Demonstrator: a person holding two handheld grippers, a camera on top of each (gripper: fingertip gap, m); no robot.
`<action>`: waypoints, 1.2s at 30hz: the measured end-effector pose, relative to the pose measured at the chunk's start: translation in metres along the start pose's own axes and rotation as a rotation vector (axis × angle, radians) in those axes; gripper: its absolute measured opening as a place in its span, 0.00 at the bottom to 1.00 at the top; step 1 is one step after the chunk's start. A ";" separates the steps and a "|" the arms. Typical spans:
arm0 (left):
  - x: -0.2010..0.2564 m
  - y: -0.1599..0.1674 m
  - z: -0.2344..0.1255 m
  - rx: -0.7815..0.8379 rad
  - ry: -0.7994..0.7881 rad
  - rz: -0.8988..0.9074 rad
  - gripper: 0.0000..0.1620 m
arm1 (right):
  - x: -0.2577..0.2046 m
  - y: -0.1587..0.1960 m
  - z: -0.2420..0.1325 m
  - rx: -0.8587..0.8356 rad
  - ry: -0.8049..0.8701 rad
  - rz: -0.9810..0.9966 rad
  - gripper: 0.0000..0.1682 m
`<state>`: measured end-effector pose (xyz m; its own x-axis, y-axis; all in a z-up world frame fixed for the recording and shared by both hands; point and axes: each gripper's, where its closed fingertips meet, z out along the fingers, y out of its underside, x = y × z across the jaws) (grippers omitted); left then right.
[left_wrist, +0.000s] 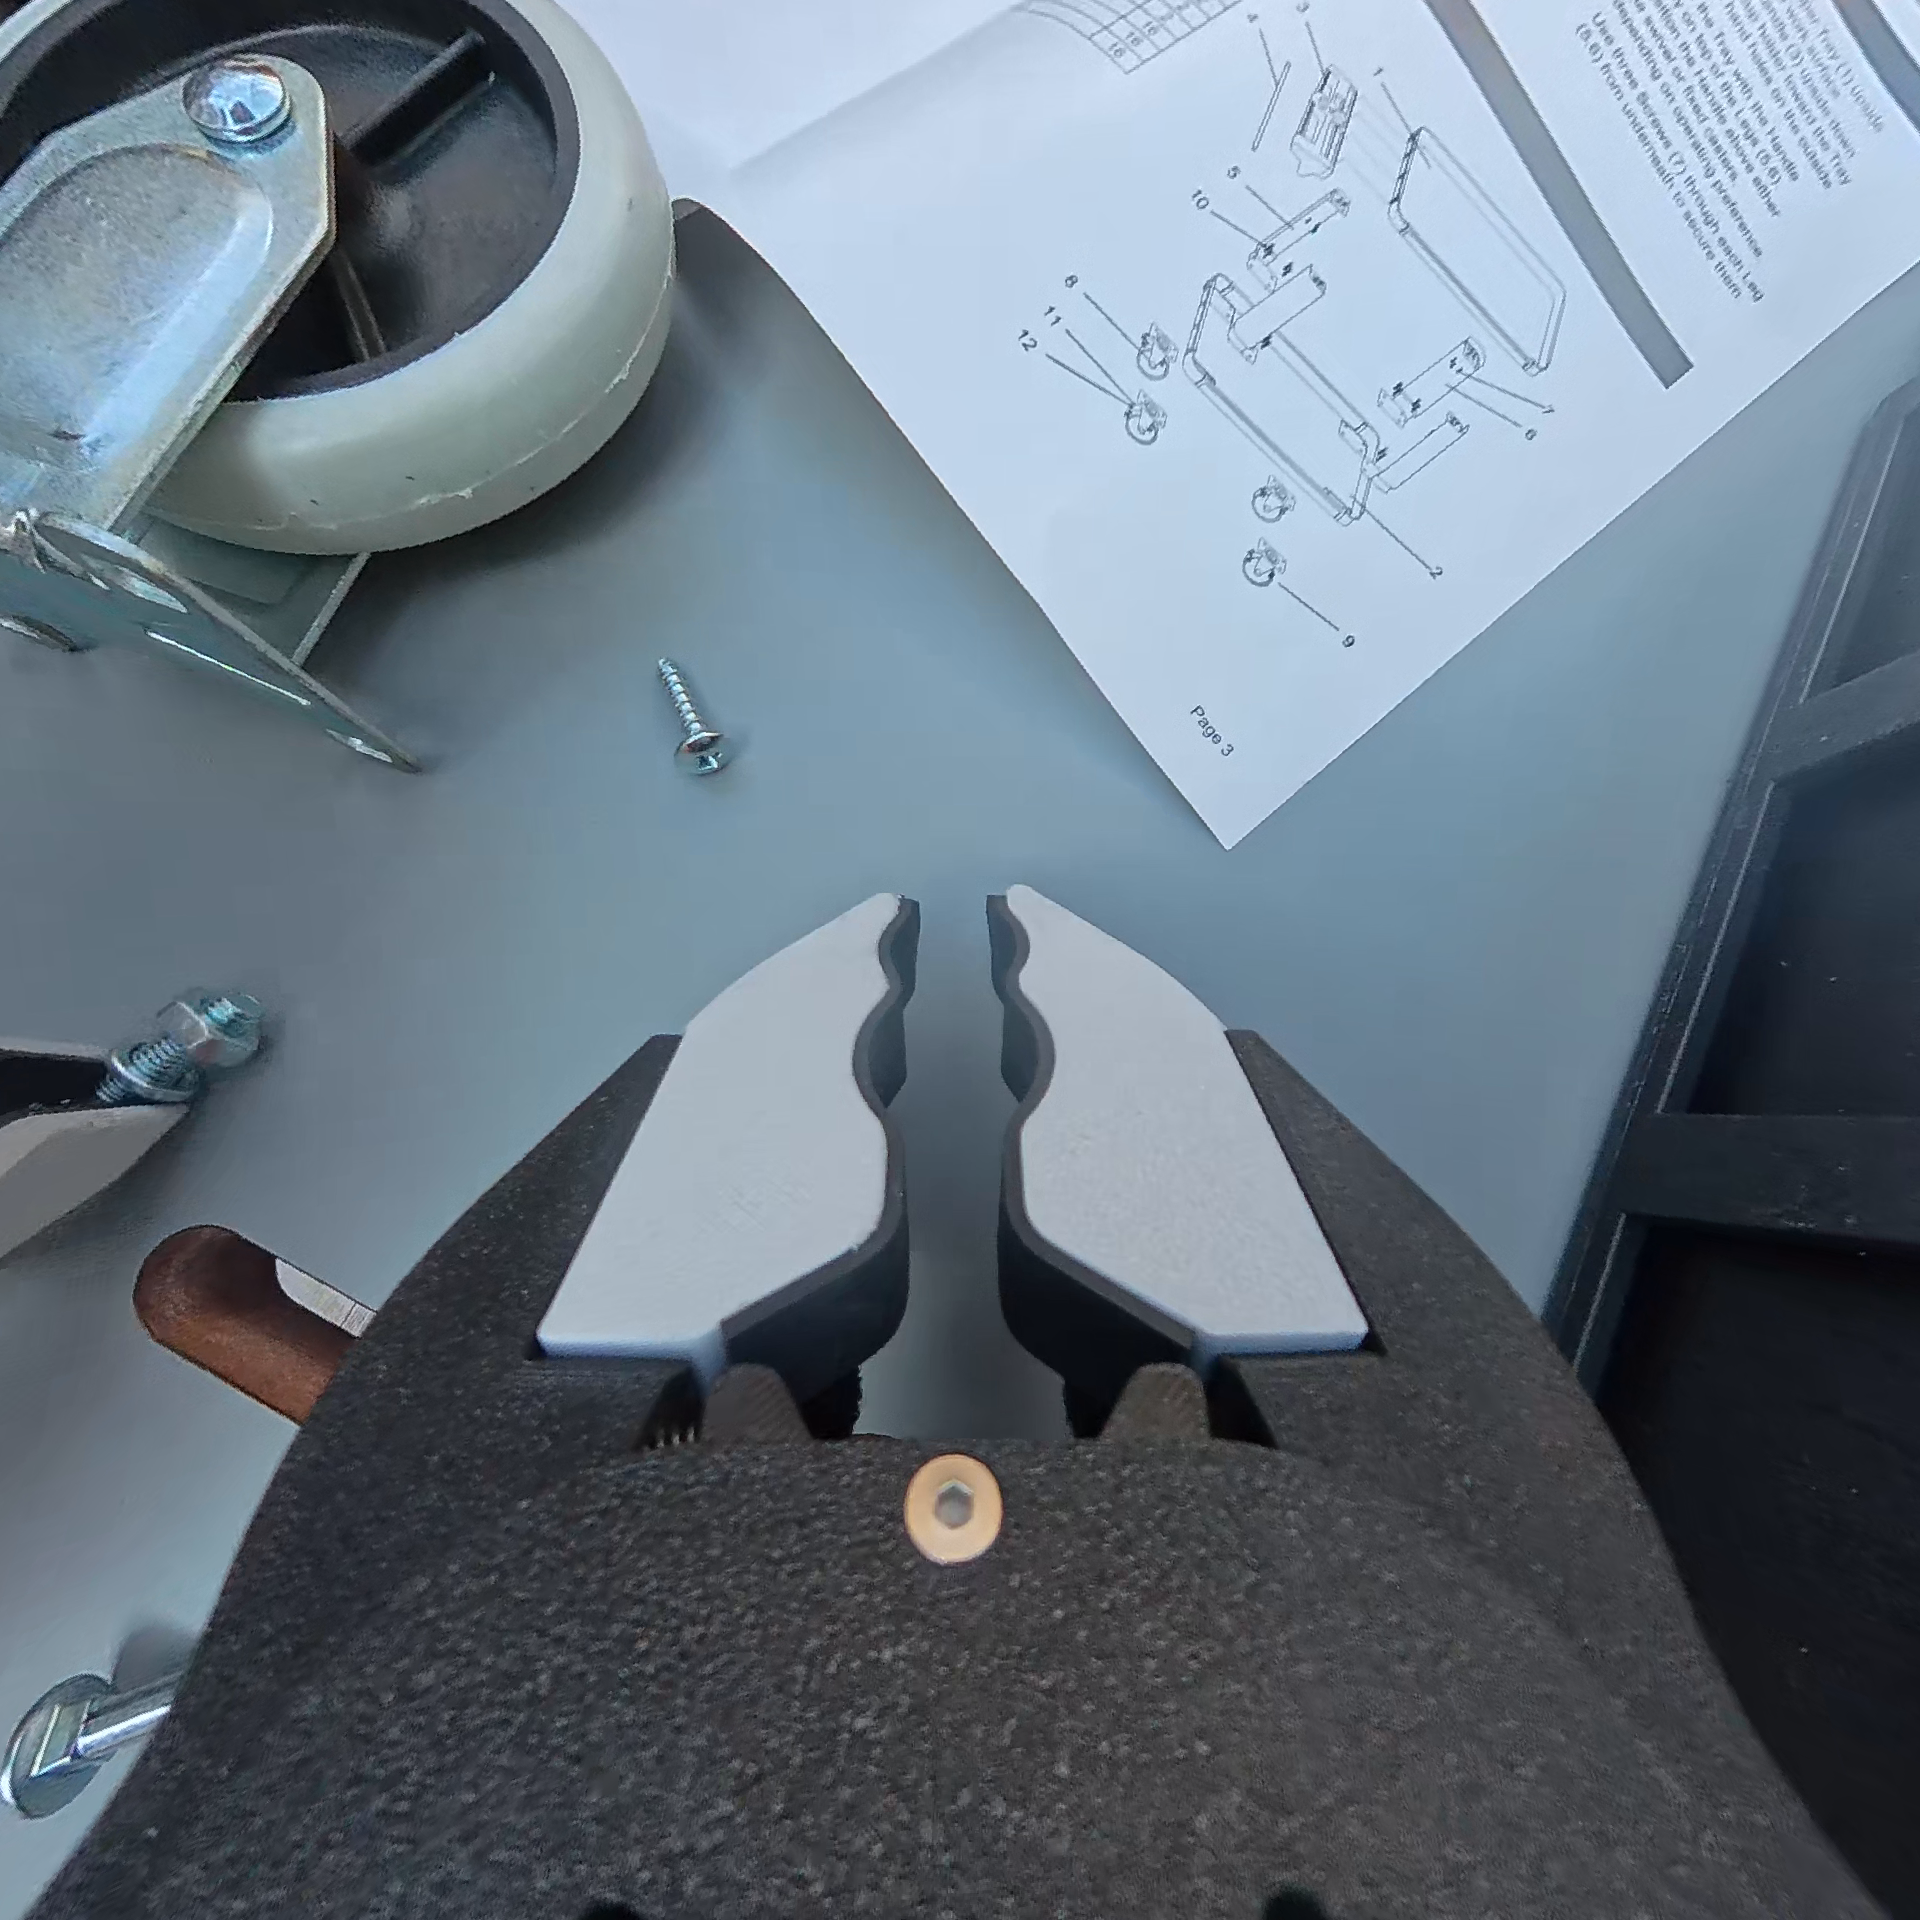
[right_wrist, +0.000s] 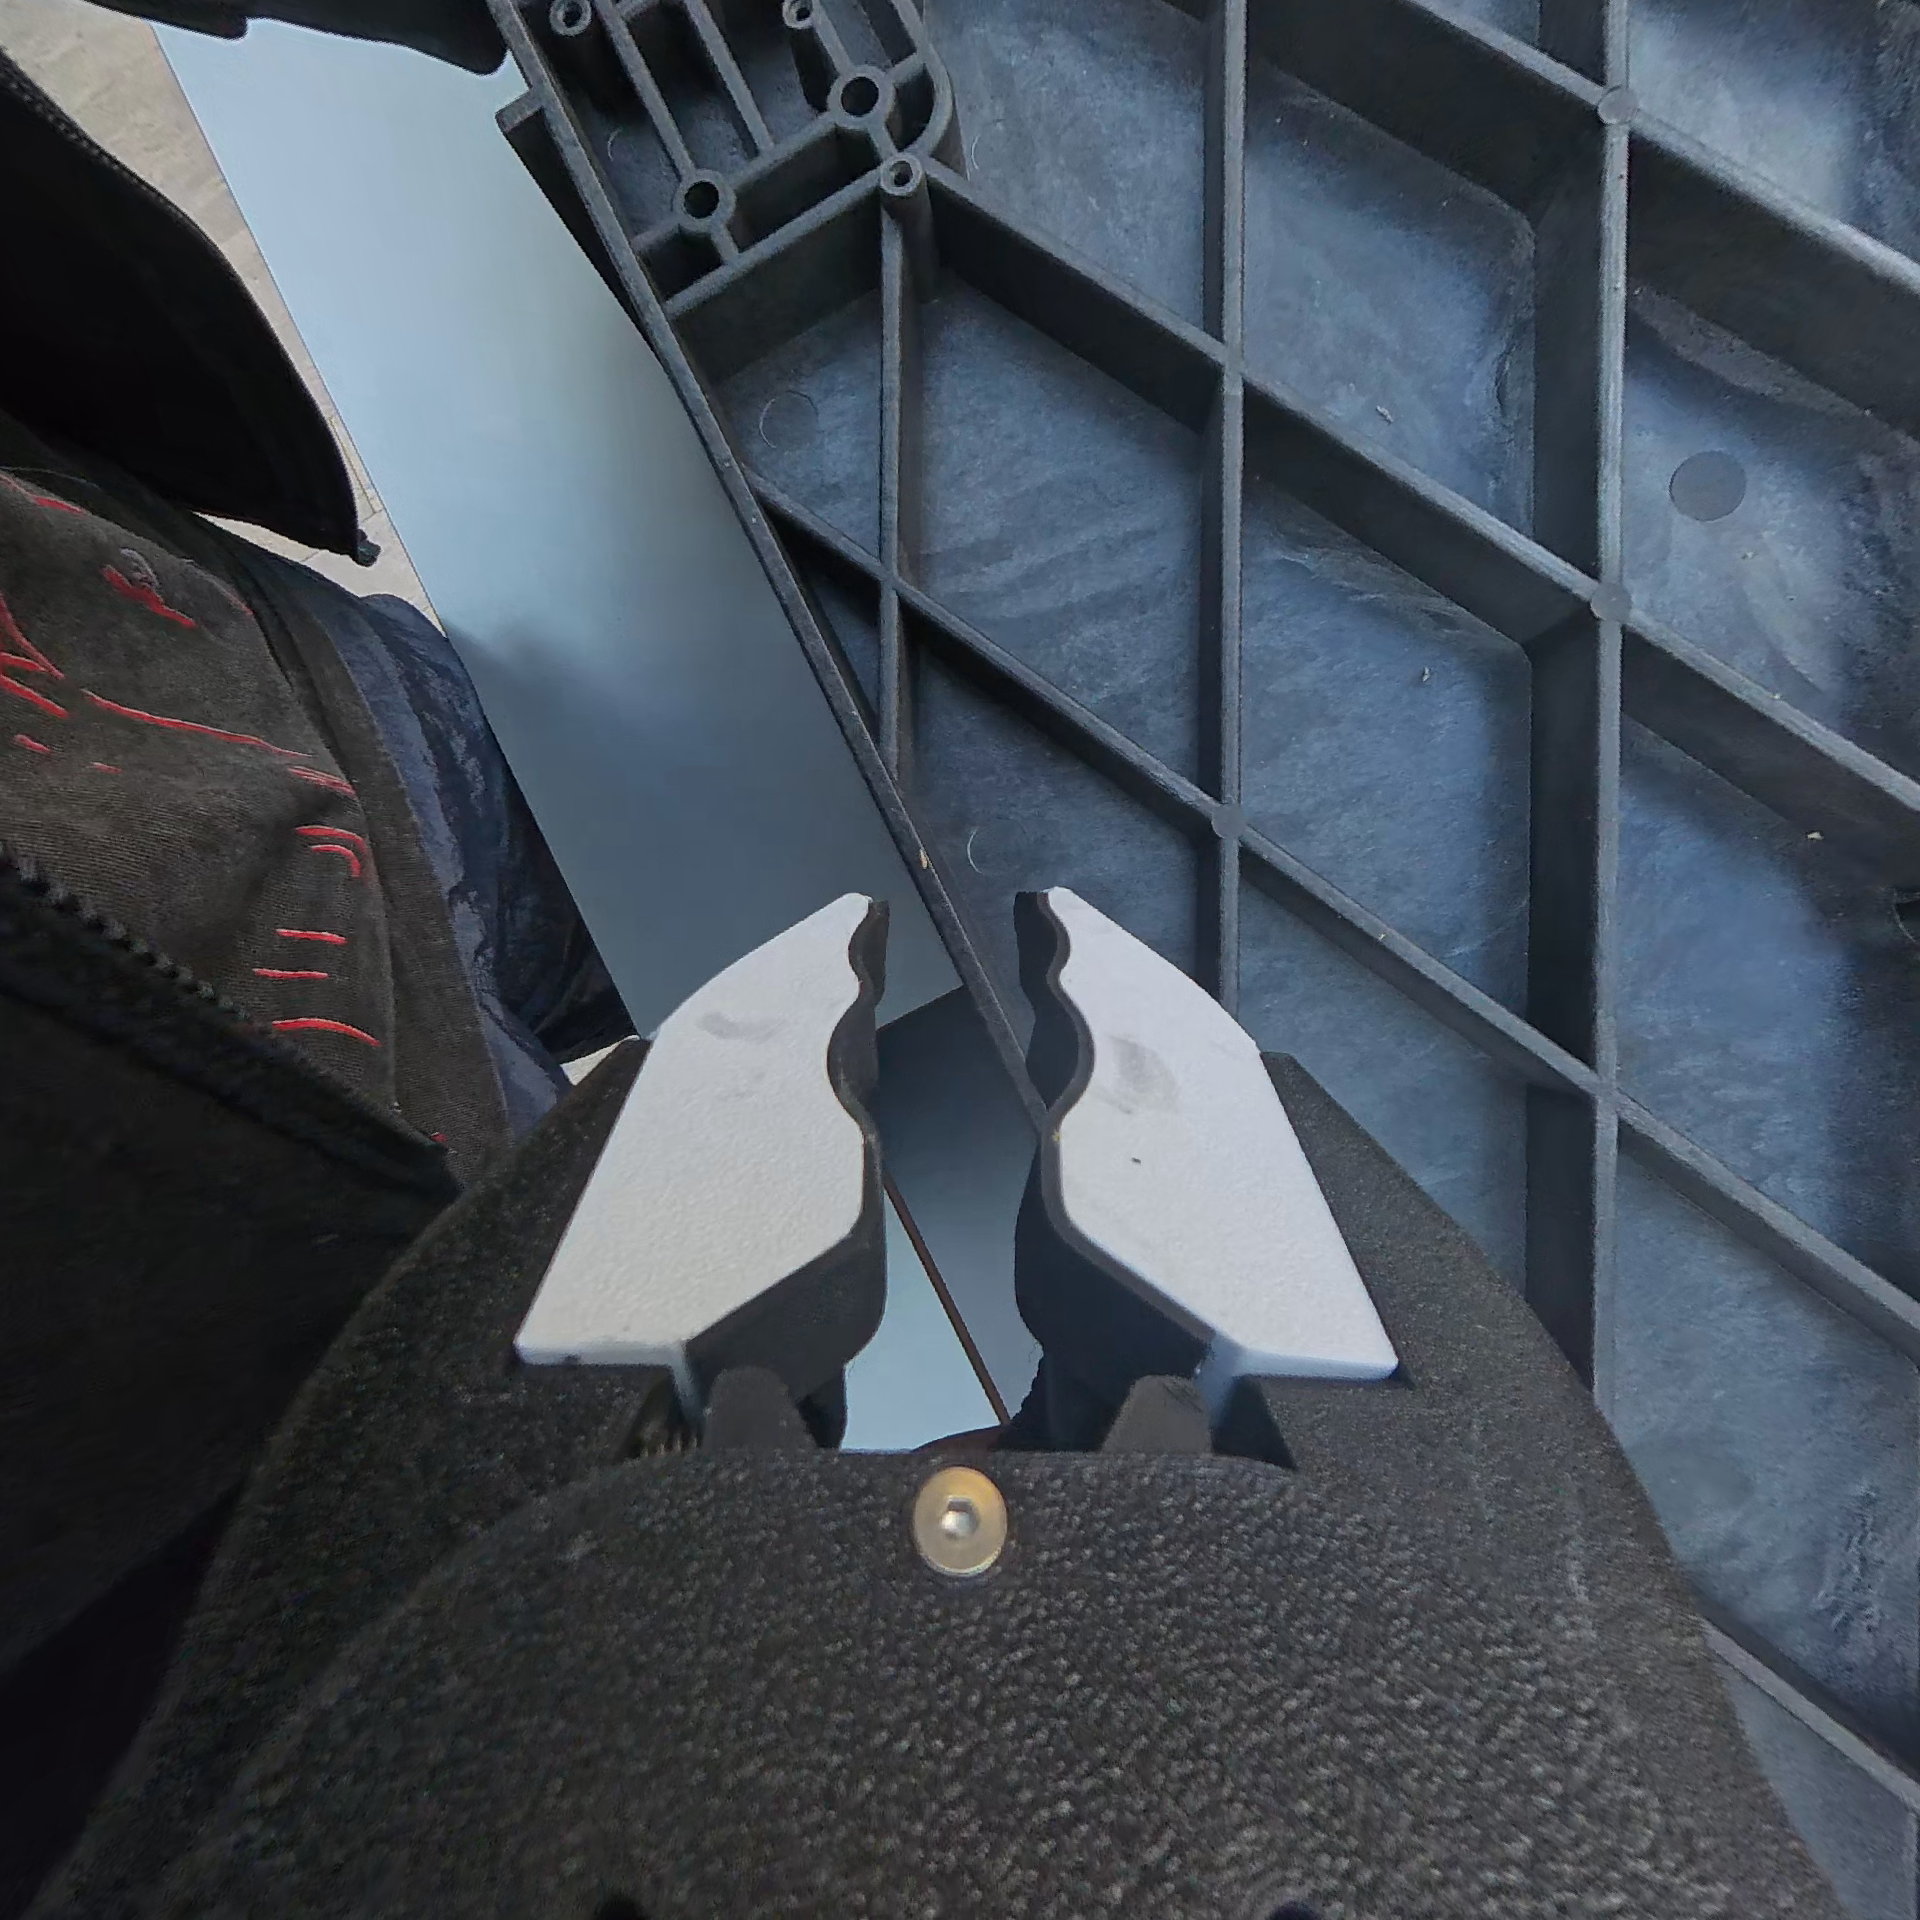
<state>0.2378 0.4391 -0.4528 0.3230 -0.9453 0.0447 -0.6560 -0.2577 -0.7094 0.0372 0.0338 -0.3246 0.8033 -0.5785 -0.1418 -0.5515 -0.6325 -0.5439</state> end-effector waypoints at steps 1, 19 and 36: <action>0.000 0.000 0.000 0.000 0.001 0.000 0.08 | 0.000 0.000 0.000 0.000 0.000 0.000 0.15; 0.007 -0.007 0.005 0.007 0.040 0.006 0.08 | 0.000 -0.005 0.002 -0.001 0.003 -0.004 0.15; 0.014 -0.021 0.013 0.035 0.077 0.034 0.08 | 0.003 -0.010 0.009 -0.005 -0.002 0.003 0.15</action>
<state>0.2653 0.4340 -0.4466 0.2471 -0.9662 0.0731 -0.6406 -0.2195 -0.7358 0.0471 0.0432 -0.3271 0.8021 -0.5793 -0.1455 -0.5553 -0.6335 -0.5389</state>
